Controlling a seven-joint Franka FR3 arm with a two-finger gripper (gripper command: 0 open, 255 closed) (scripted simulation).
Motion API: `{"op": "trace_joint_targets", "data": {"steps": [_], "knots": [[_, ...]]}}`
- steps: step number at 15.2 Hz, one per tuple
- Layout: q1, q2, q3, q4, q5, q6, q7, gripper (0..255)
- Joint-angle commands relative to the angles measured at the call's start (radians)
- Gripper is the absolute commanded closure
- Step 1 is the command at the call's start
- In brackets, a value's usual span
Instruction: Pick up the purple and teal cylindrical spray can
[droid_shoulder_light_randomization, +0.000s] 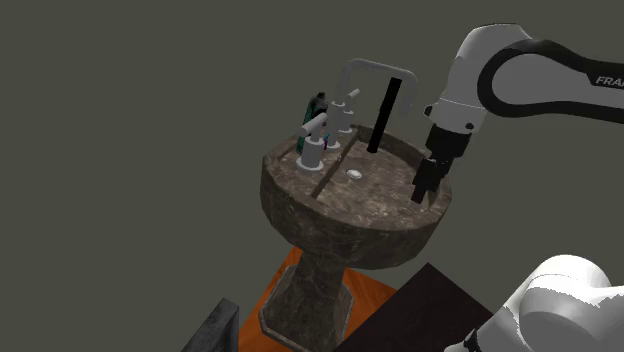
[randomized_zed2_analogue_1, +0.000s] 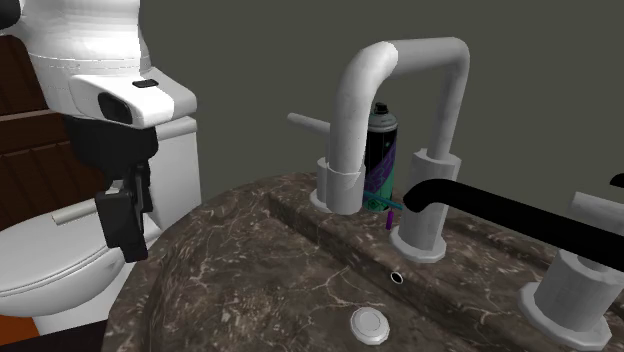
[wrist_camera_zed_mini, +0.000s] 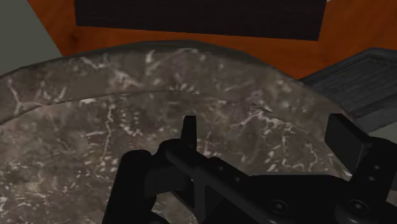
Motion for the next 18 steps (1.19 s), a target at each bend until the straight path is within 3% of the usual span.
{"op": "trace_joint_targets", "data": {"steps": [1, 9, 18], "knots": [[0.000, 0.000, 0.000, 0.000, 0.000, 0.000, 0.000, 0], [-0.006, 0.241, 0.038, 0.202, -0.033, 0.152, 0.014, 0], [-0.015, 0.496, 0.081, 0.491, -0.099, 0.241, 0.048, 0]]}}
